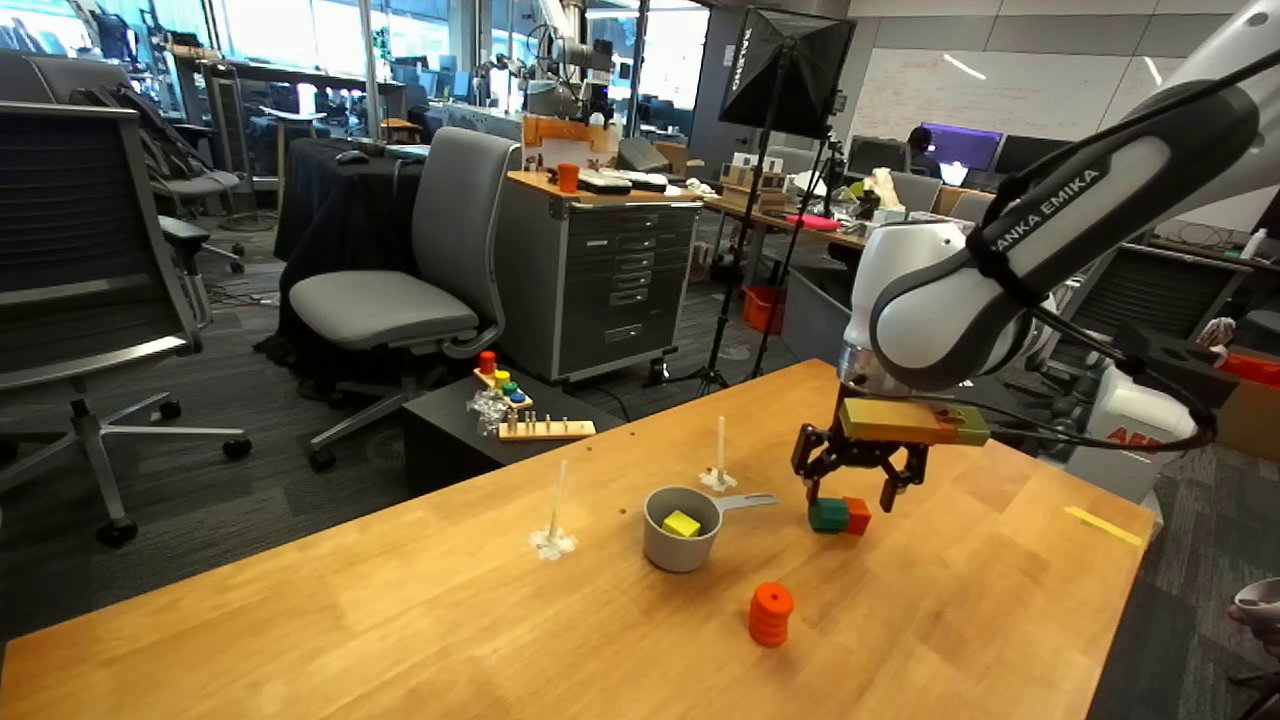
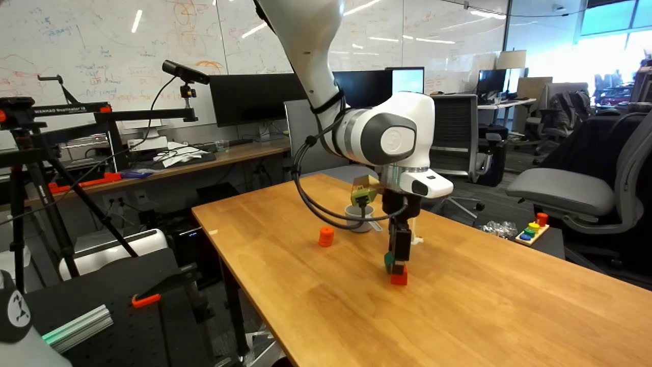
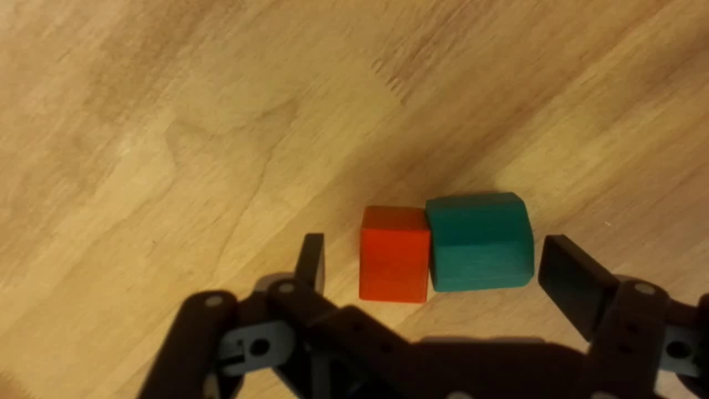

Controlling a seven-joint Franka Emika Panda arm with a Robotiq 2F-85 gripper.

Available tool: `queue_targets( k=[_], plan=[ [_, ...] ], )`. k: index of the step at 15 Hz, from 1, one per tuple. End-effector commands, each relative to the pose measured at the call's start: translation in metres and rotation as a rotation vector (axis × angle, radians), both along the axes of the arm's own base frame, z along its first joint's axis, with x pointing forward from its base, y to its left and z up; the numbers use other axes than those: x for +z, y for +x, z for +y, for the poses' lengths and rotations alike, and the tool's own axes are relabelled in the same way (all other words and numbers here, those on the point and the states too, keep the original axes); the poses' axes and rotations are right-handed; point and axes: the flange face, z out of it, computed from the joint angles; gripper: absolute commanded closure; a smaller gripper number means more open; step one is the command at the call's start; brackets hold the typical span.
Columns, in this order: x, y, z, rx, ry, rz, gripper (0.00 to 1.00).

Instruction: Place the yellow, green and orange blocks inside the grey measuring cup

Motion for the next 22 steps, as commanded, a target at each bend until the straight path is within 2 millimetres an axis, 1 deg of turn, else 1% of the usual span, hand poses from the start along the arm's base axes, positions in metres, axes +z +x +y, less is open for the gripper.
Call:
queue_targets(
  k=[1,9,10,11,14,18,22],
  plan=[
    [-0.004,0.003,0.0,-0.008,0.017,-0.017,0.0],
    [-0.017,0.006,-0.001,-0.004,0.014,-0.034,0.0],
    [-0.019,0.007,-0.001,0.003,0.007,-0.043,0.25],
    [-0.02,0.007,-0.001,0.004,0.006,-0.048,0.26],
    [-0.02,0.007,-0.001,0.003,0.003,-0.063,0.51],
    [-0.017,0.005,0.0,-0.01,0.002,-0.079,0.51],
    [-0.003,0.005,0.012,-0.001,0.004,-0.11,0.51]
  ],
)
